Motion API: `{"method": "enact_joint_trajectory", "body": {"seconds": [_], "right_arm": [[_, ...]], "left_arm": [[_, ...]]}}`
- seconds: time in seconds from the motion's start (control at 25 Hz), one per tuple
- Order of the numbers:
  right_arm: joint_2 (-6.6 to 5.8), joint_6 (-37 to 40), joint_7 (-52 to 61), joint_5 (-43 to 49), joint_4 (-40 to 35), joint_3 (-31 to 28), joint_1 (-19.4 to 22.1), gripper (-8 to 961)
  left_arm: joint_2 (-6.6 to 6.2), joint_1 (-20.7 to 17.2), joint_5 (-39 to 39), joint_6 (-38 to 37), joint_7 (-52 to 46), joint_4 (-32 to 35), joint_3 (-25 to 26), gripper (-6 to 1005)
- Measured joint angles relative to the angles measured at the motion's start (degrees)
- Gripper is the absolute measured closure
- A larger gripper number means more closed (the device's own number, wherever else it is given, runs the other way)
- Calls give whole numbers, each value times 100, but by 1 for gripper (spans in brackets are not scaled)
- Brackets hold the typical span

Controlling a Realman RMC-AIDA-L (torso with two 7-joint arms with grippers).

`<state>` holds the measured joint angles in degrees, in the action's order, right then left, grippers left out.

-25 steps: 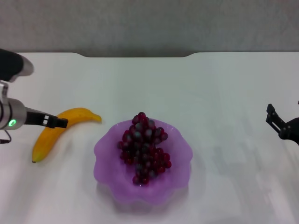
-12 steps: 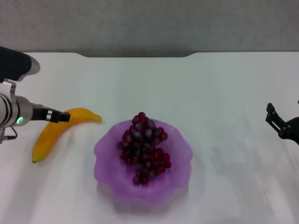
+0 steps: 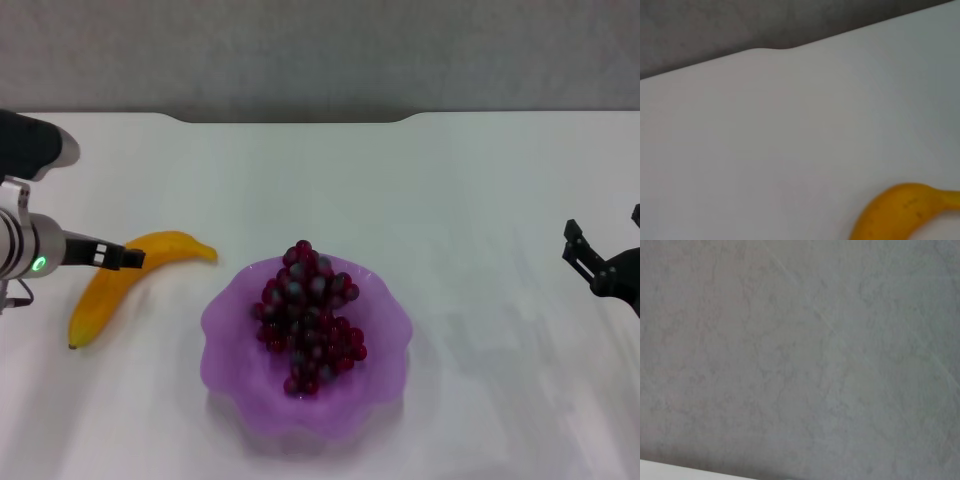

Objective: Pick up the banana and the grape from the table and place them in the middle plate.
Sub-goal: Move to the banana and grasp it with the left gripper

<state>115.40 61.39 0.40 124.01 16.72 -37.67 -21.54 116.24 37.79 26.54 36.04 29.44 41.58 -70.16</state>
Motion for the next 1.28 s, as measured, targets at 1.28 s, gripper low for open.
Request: {"method": "enact_joint_trajectory", "body": {"seconds": [1.28], "right_arm": [[7,-40,-5,0,14,67,-23,62]], "left_arm": [[66,-29,304,-560,99,-841,109,120]]}}
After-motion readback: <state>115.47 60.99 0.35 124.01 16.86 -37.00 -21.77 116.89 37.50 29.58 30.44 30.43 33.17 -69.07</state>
